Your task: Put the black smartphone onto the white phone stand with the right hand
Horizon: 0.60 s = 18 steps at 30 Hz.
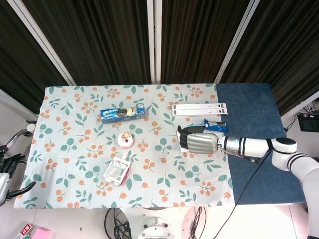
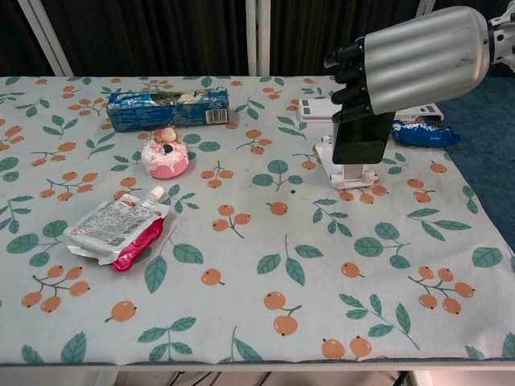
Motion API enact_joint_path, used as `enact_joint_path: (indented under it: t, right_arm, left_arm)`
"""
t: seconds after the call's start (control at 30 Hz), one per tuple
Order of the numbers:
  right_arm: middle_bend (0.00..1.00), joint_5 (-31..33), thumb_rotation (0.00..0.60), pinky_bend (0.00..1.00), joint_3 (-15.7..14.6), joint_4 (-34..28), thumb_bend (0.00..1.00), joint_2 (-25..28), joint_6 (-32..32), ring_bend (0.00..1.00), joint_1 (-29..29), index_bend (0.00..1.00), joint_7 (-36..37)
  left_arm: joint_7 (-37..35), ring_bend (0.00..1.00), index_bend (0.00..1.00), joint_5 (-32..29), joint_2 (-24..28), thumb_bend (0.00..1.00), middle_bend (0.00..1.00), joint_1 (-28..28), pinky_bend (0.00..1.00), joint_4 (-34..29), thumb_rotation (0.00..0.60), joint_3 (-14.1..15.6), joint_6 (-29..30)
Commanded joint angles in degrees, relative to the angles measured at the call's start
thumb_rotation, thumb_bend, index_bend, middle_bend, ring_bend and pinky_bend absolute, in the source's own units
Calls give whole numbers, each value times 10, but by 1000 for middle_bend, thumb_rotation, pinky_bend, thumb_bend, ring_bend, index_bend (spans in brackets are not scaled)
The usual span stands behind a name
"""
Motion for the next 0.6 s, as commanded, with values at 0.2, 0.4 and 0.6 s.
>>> enact_joint_path:
  t: [0.2,0.4,0.6]
  right_arm:
    - [412,9,600,227,-18,7,242,-13,-7,426,5,594,1]
    - [412,17,600,227,-28,13,243,-20,-8,425,9,594,2]
    - [411,25,600,227,-36,16,242,-25,-9,422,11,592,2]
  left_arm:
    - [-5,112,124,0,-3,0,93,-2,248,6,76,1,-6]
    - [-7,112,124,-1,-3,0,93,-2,248,8,74,-1,-6]
    - [-9,111,124,-1,-3,0,93,-2,248,9,74,0,-8]
